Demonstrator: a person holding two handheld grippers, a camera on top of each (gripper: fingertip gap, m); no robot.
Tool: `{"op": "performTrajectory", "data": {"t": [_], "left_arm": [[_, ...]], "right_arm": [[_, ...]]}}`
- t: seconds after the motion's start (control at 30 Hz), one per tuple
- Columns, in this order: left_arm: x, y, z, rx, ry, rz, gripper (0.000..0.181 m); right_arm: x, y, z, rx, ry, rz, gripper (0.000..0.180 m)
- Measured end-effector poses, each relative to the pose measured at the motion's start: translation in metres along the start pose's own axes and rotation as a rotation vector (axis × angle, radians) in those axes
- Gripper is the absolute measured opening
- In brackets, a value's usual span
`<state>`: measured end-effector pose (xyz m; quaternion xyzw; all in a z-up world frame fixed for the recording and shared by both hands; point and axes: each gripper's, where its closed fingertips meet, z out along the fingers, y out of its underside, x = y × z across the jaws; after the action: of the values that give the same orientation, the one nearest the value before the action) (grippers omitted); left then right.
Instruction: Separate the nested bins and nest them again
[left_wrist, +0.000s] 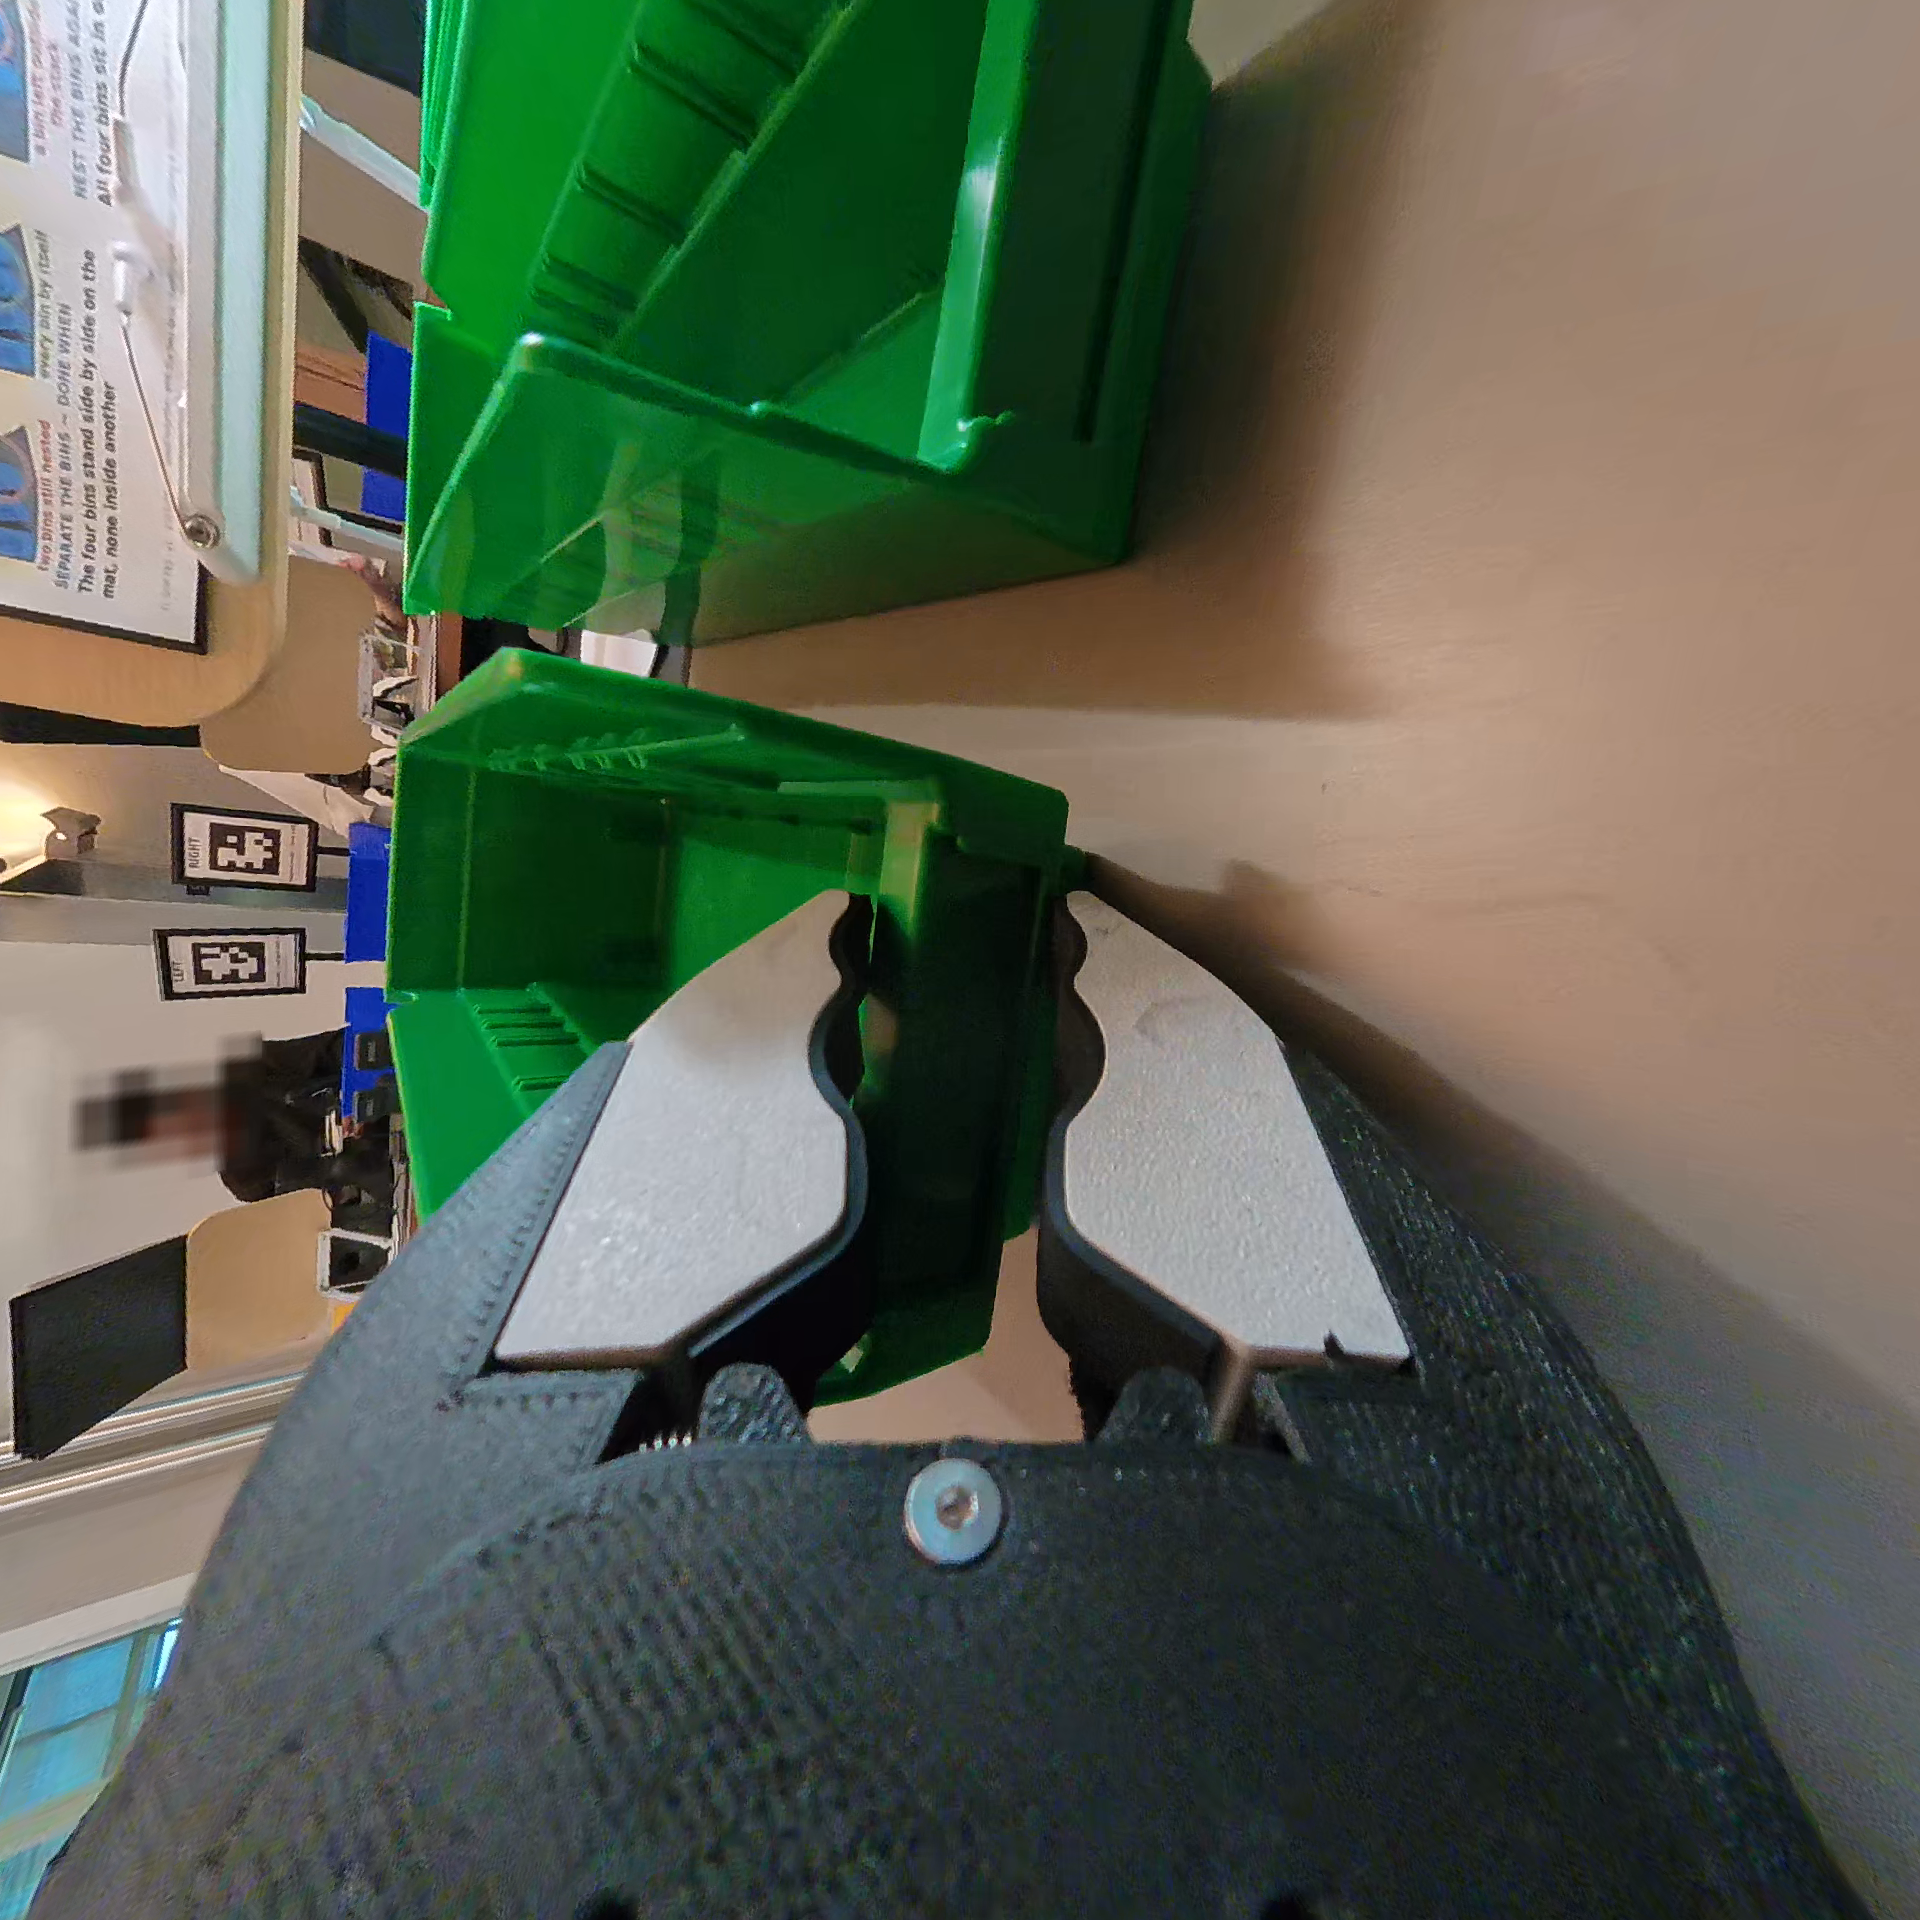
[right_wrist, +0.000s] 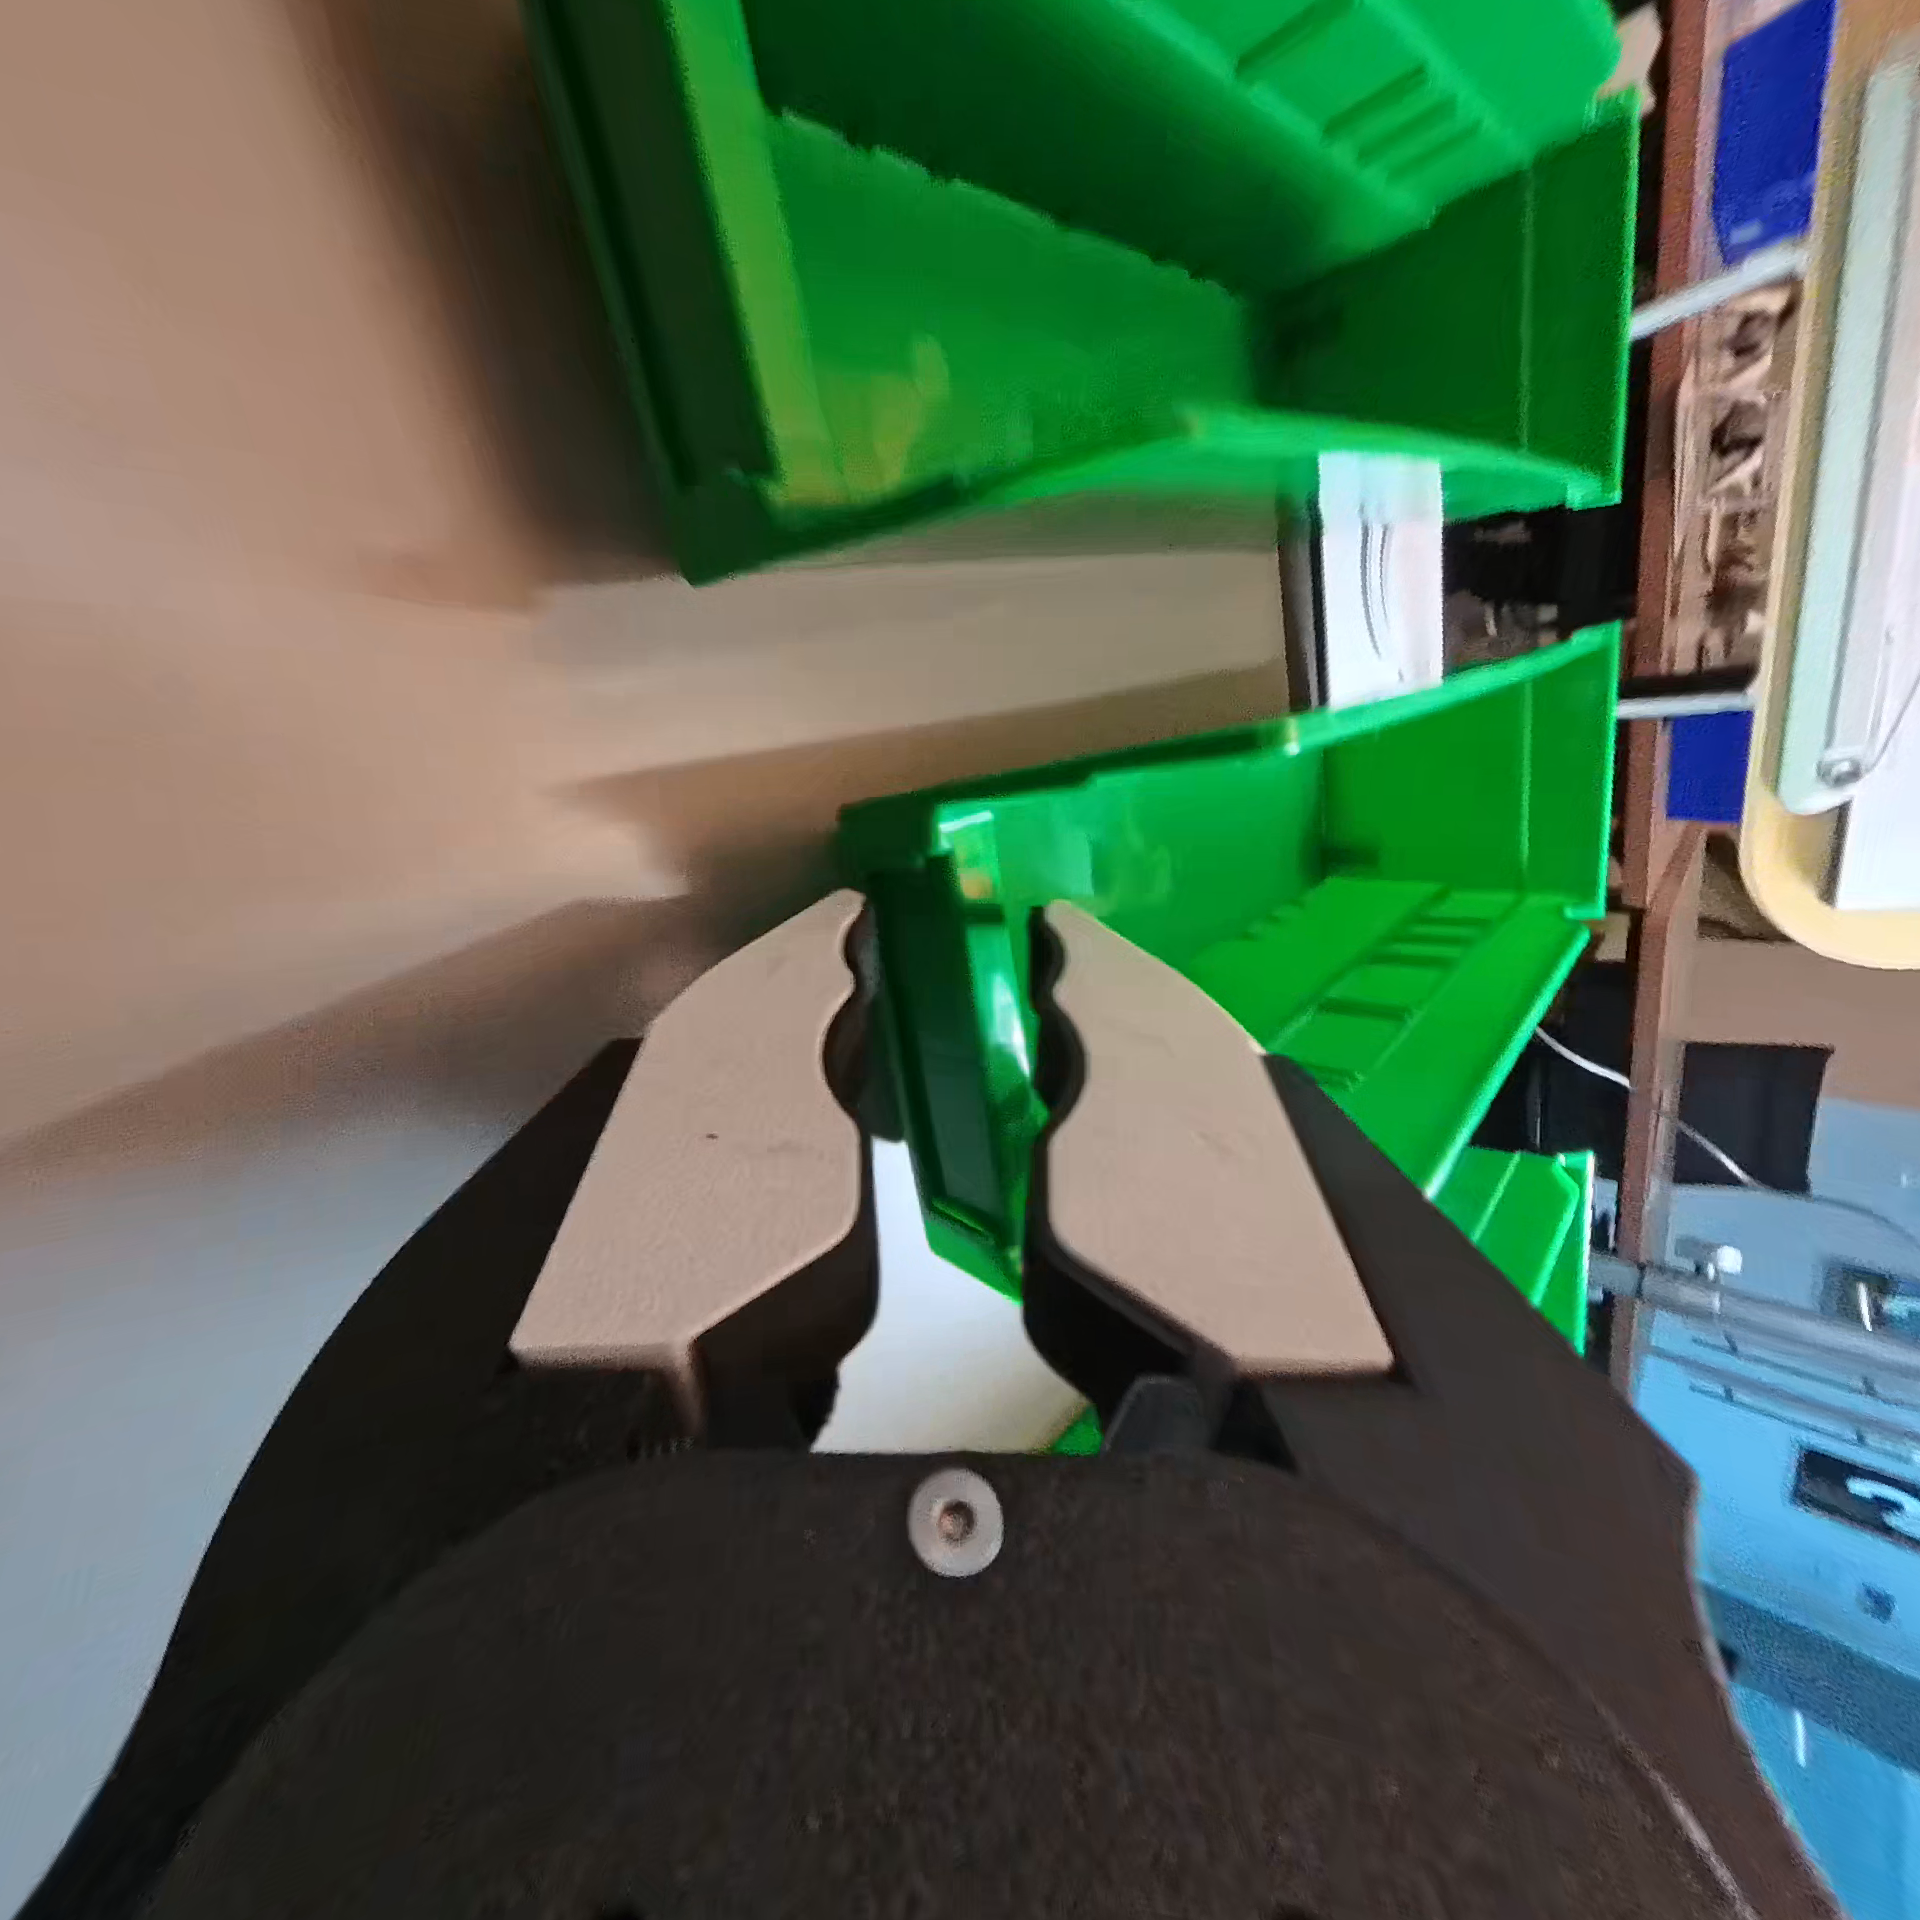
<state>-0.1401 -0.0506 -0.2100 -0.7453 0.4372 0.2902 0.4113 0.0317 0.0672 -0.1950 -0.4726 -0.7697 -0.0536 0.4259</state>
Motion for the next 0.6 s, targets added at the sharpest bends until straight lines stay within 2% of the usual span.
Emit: {"op": "performTrajectory", "data": {"t": [0.07,0.17,0.47,0.6], "left_arm": [[0.002,-0.002,-0.002,0.008,0.004,0.003,0.034],[0.004,-0.005,-0.003,0.020,0.008,0.008,0.033],[0.004,-0.009,-0.001,0.031,-0.007,0.017,0.033],[0.005,-0.012,-0.003,0.051,-0.002,-0.009,0.034]], "right_arm": [[0.000,-0.007,-0.001,0.009,0.037,-0.044,0.016],[-0.002,-0.011,-0.002,0.013,0.051,-0.094,0.014],[0.000,-0.009,-0.002,0.014,-0.015,-0.076,0.014],[-0.001,0.002,0.001,-0.044,-0.060,-0.019,0.041]]}}
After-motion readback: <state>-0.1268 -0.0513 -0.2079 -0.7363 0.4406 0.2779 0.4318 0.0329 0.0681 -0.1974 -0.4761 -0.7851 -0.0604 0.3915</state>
